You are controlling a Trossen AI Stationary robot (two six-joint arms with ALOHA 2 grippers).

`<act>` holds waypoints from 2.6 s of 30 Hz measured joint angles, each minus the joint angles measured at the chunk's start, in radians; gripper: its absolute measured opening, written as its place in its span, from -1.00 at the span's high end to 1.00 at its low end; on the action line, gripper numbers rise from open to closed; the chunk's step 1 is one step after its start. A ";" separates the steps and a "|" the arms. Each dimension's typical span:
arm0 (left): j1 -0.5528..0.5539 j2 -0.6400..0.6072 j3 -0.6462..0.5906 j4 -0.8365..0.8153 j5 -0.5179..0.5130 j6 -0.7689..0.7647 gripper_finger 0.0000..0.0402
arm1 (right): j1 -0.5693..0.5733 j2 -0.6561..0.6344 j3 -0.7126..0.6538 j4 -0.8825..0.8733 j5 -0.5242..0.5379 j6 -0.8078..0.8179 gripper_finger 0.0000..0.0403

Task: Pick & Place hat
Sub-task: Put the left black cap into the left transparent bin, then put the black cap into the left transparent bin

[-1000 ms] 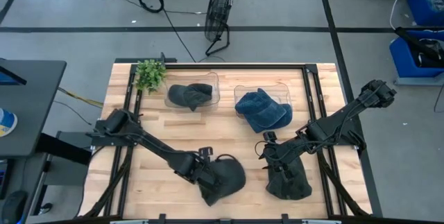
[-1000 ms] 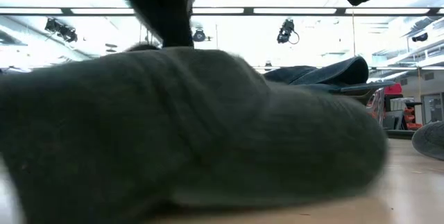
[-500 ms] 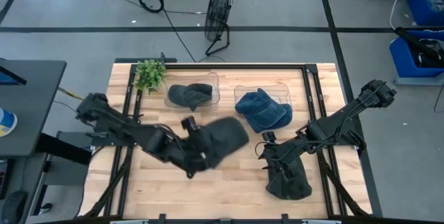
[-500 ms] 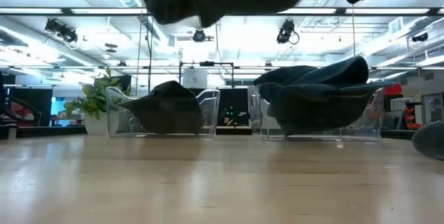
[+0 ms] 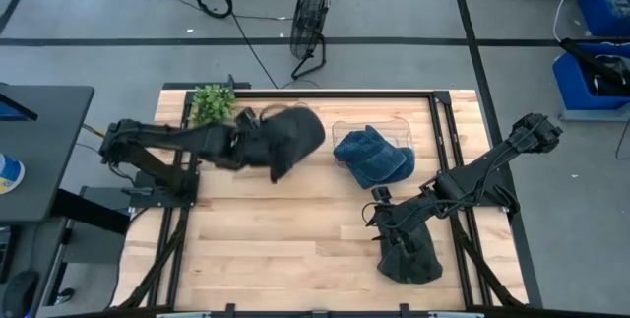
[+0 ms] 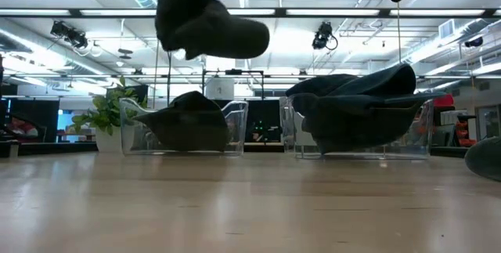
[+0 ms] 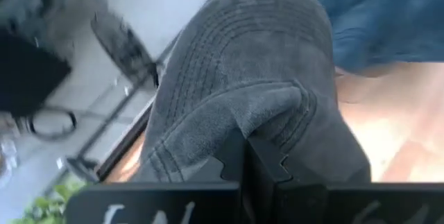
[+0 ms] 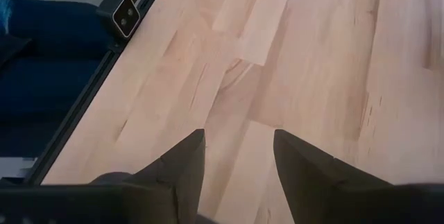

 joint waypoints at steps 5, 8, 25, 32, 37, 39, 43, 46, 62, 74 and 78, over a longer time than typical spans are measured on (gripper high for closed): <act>0.161 0.001 0.000 -0.020 0.159 0.042 0.97 | 0.000 0.000 0.000 0.000 0.000 0.000 0.11; 0.236 0.008 0.000 -0.023 0.230 0.081 0.98 | 0.000 0.000 0.000 0.000 0.000 -0.001 0.11; 0.446 0.012 0.000 -0.071 0.451 0.123 0.98 | 0.000 0.000 0.000 -0.001 0.000 -0.001 0.11; 0.447 0.092 0.000 -0.074 0.486 0.144 0.98 | 0.000 0.000 0.000 0.000 0.000 -0.001 0.11; 0.462 0.167 0.000 -0.077 0.479 0.191 0.98 | 0.000 0.000 0.000 -0.001 0.000 0.000 0.11; 0.477 0.192 0.000 -0.081 0.479 0.189 0.98 | 0.000 0.000 0.000 -0.001 0.000 0.000 0.11; 0.506 0.231 0.000 -0.093 0.480 0.187 0.96 | 0.000 0.000 0.000 -0.001 0.000 0.000 0.11; 0.519 0.256 0.000 -0.095 0.480 0.192 0.91 | 0.000 0.000 0.000 -0.001 0.000 0.000 0.11; 0.524 0.268 -0.001 -0.085 0.472 0.280 0.30 | 0.000 0.000 0.000 0.003 0.000 0.001 0.11; 0.456 0.165 0.025 -0.106 0.471 0.222 0.24 | 0.000 0.000 0.041 -0.110 -0.002 0.007 0.11; 0.421 0.108 0.067 -0.106 0.471 0.172 0.30 | 0.001 0.000 0.042 -0.184 -0.048 0.074 0.11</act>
